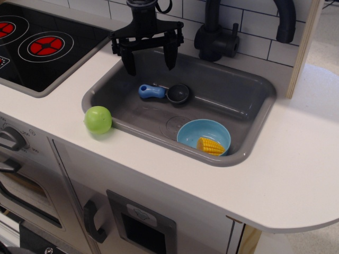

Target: Take corn out of bowl sink

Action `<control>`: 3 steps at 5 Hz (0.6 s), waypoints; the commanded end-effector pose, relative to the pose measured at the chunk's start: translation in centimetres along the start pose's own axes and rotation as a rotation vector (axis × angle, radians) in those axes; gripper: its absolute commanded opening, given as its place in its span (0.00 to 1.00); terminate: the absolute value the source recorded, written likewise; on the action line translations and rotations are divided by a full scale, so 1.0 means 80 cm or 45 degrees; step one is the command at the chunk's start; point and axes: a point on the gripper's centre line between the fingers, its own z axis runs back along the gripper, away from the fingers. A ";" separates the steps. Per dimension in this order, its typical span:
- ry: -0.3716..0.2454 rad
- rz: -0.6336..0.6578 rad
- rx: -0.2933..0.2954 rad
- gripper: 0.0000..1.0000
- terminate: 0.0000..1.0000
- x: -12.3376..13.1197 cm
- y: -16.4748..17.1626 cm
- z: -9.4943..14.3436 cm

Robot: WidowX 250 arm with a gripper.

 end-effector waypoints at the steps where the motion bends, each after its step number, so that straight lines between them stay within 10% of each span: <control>1: 0.000 0.000 0.000 1.00 0.00 0.000 0.000 0.000; 3: -0.009 -0.636 0.061 1.00 0.00 -0.029 -0.028 0.012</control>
